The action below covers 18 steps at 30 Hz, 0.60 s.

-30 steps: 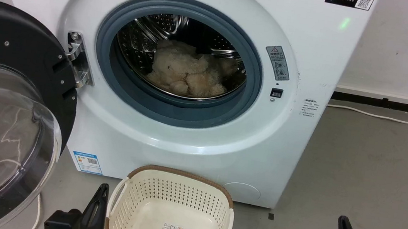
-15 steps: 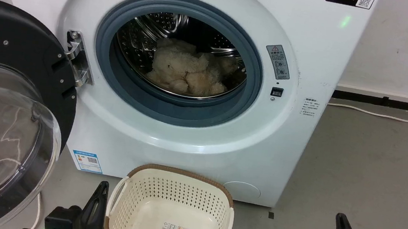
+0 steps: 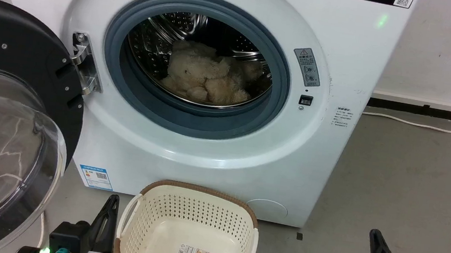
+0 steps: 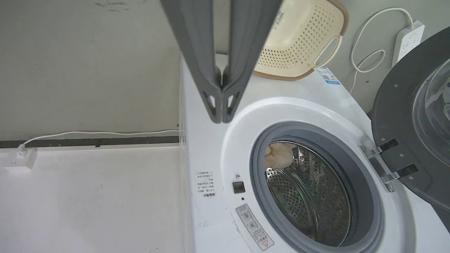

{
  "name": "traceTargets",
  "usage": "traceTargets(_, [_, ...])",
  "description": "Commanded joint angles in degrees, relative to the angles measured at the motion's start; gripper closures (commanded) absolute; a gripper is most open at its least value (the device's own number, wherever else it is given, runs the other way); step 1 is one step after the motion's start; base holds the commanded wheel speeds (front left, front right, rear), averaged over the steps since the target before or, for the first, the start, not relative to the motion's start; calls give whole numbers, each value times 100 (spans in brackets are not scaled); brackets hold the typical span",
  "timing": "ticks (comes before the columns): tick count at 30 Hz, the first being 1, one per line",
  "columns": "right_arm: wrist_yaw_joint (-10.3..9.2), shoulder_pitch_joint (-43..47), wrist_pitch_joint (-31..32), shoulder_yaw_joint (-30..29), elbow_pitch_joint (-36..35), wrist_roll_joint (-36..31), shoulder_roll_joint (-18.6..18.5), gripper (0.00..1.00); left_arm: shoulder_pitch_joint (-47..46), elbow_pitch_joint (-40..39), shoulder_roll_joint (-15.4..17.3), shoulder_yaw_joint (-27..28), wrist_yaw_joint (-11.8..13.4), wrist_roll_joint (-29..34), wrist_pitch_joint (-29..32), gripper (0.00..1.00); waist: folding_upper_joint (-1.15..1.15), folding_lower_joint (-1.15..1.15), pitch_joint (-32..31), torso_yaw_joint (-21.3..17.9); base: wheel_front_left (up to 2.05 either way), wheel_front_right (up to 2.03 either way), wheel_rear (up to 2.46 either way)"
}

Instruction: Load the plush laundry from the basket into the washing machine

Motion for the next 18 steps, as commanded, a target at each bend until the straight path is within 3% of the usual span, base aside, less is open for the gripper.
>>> traceTargets(1, [2,-112,36,-2,-43,-79,-1,100,-80,-49,-35,29,-12,60,33,100,0,-1,4,-2,0,0,0])
traceTargets(18, [2,-226,224,0,-103,-337,-1,100,-140,-149,-90,129,-49,210,220,100,0,-1,38,-14,0,0,0])
